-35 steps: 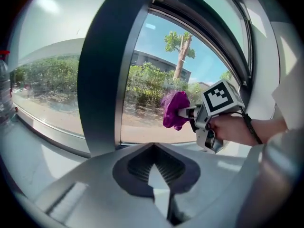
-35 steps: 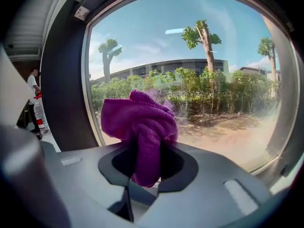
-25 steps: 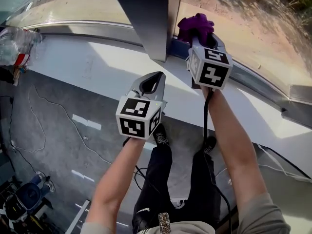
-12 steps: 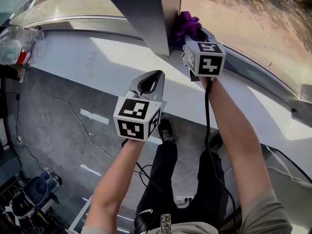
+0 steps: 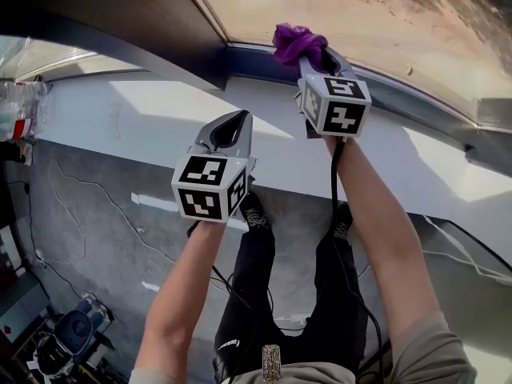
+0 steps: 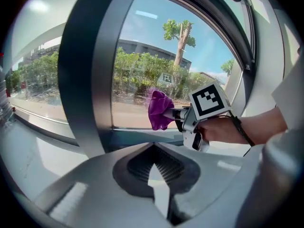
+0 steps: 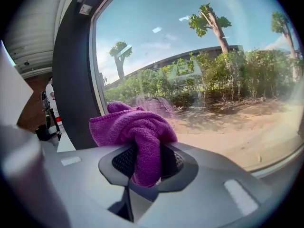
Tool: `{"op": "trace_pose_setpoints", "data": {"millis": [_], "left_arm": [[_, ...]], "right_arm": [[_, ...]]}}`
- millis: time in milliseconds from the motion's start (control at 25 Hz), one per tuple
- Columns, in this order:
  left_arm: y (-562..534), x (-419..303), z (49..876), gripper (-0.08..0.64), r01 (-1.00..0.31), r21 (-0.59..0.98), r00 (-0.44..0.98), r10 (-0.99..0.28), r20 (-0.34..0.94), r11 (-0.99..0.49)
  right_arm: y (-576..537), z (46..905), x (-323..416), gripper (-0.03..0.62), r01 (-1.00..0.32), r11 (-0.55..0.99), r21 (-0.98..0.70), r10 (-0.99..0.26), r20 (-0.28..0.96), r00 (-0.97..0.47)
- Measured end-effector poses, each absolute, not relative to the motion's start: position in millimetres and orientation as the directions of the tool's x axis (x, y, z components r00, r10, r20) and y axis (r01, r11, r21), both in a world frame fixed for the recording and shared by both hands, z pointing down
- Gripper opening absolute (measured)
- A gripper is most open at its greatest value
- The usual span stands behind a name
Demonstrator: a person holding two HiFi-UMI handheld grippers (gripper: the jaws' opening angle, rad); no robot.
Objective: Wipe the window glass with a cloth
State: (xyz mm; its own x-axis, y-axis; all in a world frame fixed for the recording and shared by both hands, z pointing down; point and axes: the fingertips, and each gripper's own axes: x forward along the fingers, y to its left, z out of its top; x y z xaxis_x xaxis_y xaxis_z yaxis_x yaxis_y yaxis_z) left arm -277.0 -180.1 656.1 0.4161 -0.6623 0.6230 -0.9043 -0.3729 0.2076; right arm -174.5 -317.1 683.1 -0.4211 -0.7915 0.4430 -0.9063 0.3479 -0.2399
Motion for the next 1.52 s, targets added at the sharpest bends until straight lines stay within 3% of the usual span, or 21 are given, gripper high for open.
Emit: {"op": "trace_pose_setpoints", "data": {"millis": [880,1200,1520], "left_arm": [[-155,21,656,0.0,-0.75,0.271,0.623,-0.509,0.593,-0.603],[-145,75,667,0.0,-0.738,0.284,0.634,-0.483,0.604,-0.613],[-142,95,676,0.0,-0.727,0.277,0.638,-0.47,0.61,-0.628]], "right_arm": [[-247,686,267,0.123,-0.982,-0.12,-0.149,-0.85,0.527,0.024],[-226,707,379,0.123,-0.909,-0.361,-0.21,-0.809,0.555,0.193],[-212,735,437,0.123,-0.789,-0.552,-0.27,-0.746,0.584,0.322]]}}
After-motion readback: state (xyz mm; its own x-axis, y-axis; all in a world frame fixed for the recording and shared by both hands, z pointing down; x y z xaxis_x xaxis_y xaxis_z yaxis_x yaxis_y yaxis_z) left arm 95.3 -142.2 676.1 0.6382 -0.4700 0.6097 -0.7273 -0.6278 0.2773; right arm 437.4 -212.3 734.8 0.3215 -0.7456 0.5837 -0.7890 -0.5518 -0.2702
